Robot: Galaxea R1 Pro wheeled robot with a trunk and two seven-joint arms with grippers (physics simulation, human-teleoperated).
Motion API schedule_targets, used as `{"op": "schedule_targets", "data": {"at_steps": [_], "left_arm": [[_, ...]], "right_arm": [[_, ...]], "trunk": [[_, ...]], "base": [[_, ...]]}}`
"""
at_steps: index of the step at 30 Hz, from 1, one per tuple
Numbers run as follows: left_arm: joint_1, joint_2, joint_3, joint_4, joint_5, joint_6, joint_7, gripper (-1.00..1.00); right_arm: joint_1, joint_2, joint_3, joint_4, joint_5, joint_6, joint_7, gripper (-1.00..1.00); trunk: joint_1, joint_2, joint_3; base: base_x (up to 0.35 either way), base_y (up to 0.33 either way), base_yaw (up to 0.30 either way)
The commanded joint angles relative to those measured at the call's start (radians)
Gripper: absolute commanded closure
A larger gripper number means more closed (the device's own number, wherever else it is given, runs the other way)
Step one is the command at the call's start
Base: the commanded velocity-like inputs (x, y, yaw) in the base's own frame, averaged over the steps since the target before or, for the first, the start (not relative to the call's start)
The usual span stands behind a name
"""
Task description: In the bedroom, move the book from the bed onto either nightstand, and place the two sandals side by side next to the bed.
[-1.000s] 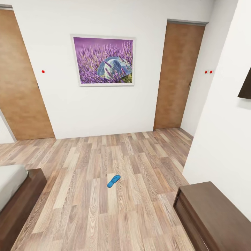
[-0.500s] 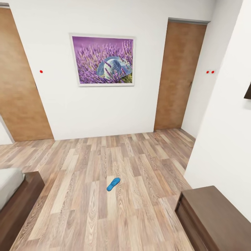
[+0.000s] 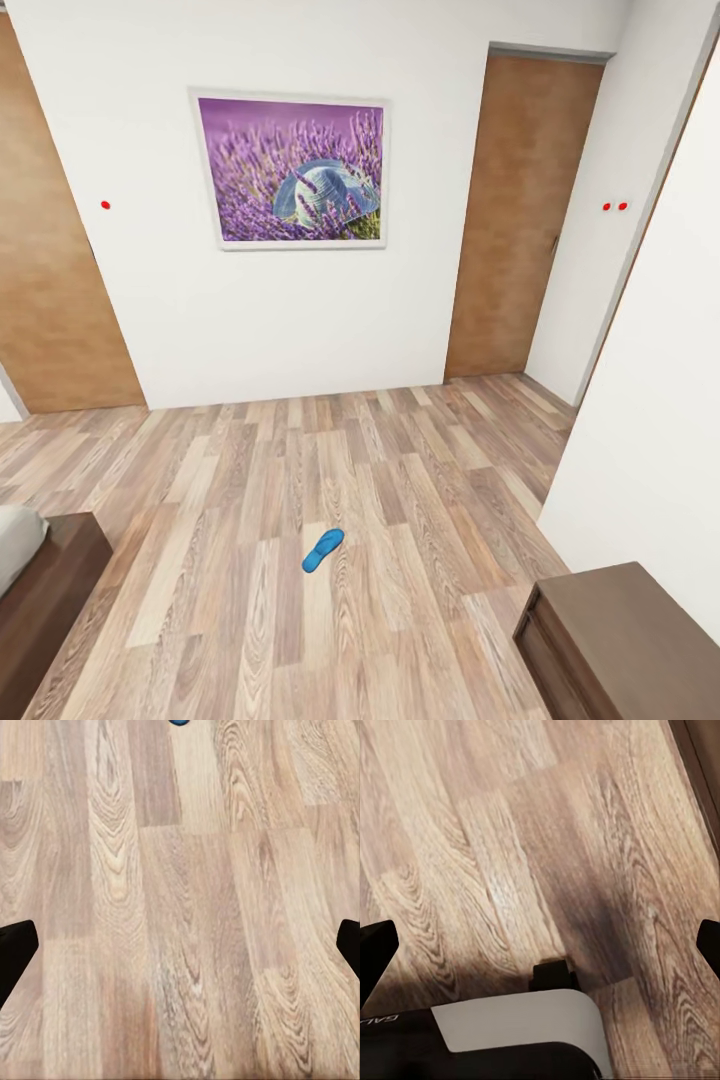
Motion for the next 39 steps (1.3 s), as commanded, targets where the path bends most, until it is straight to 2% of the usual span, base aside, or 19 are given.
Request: {"op": "schedule_targets", "data": {"at_steps": [1,14,39], "left_arm": [[0.0,0.0,-0.001,0.001,0.006,-0.003,0.0,-1.0],[0.0,0.0,0.001,-0.001,0.006,-0.003,0.0,-1.0],[0.0,0.001,0.001,-0.001,0.006,-0.001,0.0,-1.0]], "right_arm": [[0.0,0.0,0.001,0.001,-0.008,-0.002,0.0,-1.0],[0.0,0.001,0.001,0.003,-0.008,-0.002,-0.001,-1.0],[0.0,0.005,0.008,0.003,0.001,-0.002,0.0,-1.0]], "trunk": [[0.0,0.0,-0.001],[0.0,0.0,-0.001],[0.0,0.0,-0.001]], "base": [[0.032,0.0,0.0],[0.032,0.0,0.0],[0.299,-0.061,0.0]]}}
